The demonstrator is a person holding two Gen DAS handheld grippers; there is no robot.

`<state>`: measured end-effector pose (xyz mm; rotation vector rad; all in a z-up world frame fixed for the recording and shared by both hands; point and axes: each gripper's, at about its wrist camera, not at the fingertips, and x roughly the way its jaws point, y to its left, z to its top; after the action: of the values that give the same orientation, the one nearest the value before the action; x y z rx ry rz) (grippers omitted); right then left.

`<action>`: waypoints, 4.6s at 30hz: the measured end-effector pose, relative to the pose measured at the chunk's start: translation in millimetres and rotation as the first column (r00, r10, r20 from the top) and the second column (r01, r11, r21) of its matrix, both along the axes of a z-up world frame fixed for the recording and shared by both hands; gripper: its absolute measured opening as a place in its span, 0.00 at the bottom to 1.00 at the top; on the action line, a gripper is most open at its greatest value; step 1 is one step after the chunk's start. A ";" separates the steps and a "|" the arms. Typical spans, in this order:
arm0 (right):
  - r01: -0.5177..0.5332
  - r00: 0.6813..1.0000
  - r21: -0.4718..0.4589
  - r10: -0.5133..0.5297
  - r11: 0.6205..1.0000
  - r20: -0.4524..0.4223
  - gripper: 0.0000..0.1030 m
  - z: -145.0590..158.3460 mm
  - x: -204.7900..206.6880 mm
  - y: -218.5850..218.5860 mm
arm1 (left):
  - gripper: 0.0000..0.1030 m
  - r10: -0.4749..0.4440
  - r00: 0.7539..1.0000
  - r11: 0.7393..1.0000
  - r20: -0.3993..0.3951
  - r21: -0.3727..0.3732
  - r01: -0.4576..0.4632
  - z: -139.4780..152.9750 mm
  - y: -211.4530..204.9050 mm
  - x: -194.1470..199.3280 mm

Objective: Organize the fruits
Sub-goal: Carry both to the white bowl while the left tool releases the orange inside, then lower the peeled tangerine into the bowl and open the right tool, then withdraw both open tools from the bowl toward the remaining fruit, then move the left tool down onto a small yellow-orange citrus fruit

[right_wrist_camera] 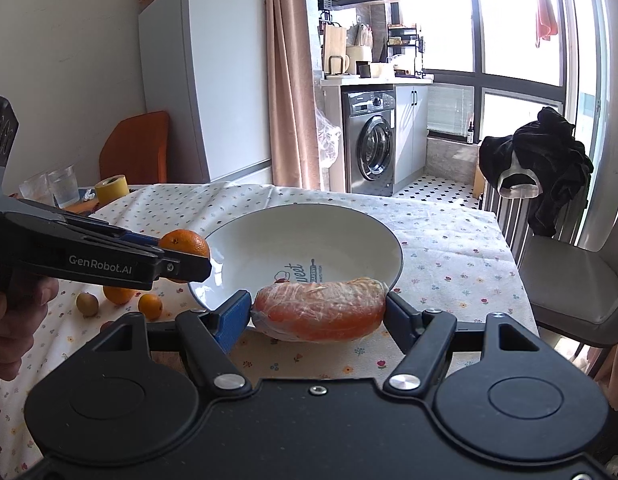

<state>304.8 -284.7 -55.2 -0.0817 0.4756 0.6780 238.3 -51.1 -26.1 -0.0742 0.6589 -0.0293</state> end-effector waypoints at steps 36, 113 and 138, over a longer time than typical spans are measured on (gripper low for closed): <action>-0.044 0.999 0.007 0.044 0.999 -0.014 0.76 0.2 12.6 57.5 | 0.50 0.151 0.988 0.989 0.025 0.003 -0.151 14.2 55.3 -49.4; -0.080 0.984 0.104 0.095 0.991 -0.150 1.00 8.8 -87.3 21.6 | 0.87 0.184 0.980 0.982 0.073 -0.041 -0.182 8.8 60.3 -163.5; -0.096 0.976 0.038 0.102 0.995 -0.193 1.00 -23.9 -64.8 46.7 | 0.45 0.097 0.994 0.987 -0.049 -0.128 -0.102 -39.2 54.8 -109.7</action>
<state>240.0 -238.0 -79.1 -0.0119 0.6530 0.7943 128.7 3.6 -65.2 -0.2339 0.6944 0.0259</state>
